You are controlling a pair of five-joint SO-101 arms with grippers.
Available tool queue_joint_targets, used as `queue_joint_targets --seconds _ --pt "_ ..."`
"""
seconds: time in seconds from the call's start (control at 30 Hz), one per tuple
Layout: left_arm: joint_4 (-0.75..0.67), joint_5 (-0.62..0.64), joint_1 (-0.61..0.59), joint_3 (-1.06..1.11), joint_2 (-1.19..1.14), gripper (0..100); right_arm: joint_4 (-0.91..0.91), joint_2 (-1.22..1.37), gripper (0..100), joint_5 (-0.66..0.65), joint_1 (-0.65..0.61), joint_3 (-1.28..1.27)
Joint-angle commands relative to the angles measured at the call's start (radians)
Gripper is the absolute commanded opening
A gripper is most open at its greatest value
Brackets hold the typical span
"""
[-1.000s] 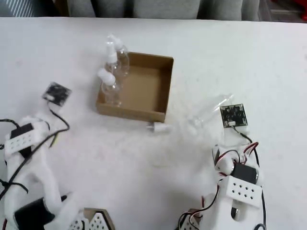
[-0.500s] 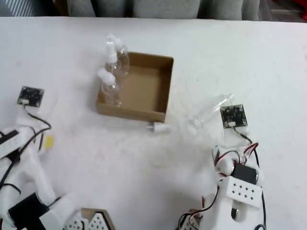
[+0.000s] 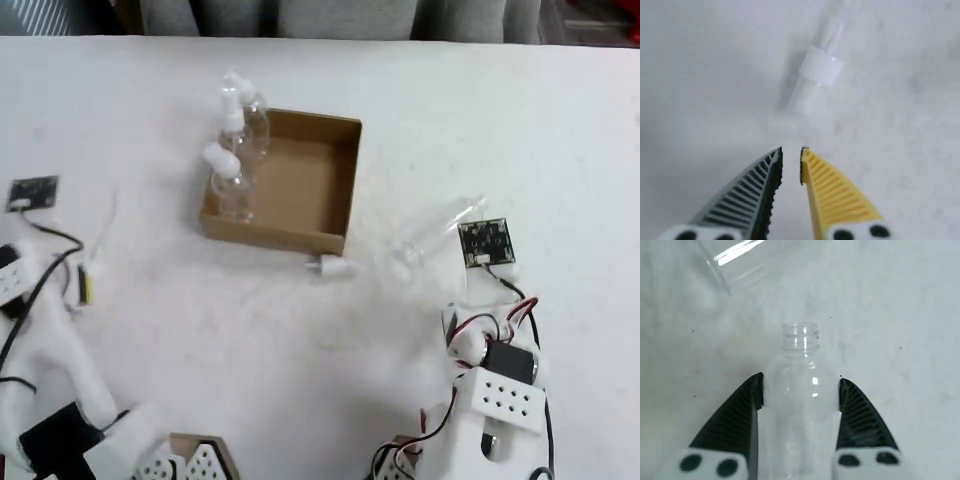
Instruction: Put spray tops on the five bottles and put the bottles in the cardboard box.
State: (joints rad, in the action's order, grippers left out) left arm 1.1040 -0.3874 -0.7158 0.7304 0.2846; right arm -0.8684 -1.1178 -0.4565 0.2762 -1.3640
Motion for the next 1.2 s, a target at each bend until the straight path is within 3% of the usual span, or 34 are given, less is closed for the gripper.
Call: queue_joint_targets --seconds 0.0,0.13,0.27,0.43,0.83,1.17 --pt "0.012 0.110 0.171 -0.012 0.004 7 0.016 0.010 1.7 -0.003 0.008 0.003" --pt "-0.149 0.267 0.259 0.071 -0.004 7 0.016 0.010 1.7 -0.003 0.008 0.003" --pt "-0.299 0.377 0.232 0.138 -0.007 7 0.016 0.010 1.7 -0.005 0.008 0.003" --pt "-0.285 0.400 0.191 0.091 -0.077 6 0.016 0.008 1.7 -0.005 0.008 0.003" --pt "0.000 0.611 0.030 -0.400 -0.539 6 0.016 0.005 1.7 -0.006 0.008 0.003" --pt "-0.095 0.753 -0.054 -0.571 -0.579 7 0.016 0.005 1.7 -0.009 0.008 0.002"
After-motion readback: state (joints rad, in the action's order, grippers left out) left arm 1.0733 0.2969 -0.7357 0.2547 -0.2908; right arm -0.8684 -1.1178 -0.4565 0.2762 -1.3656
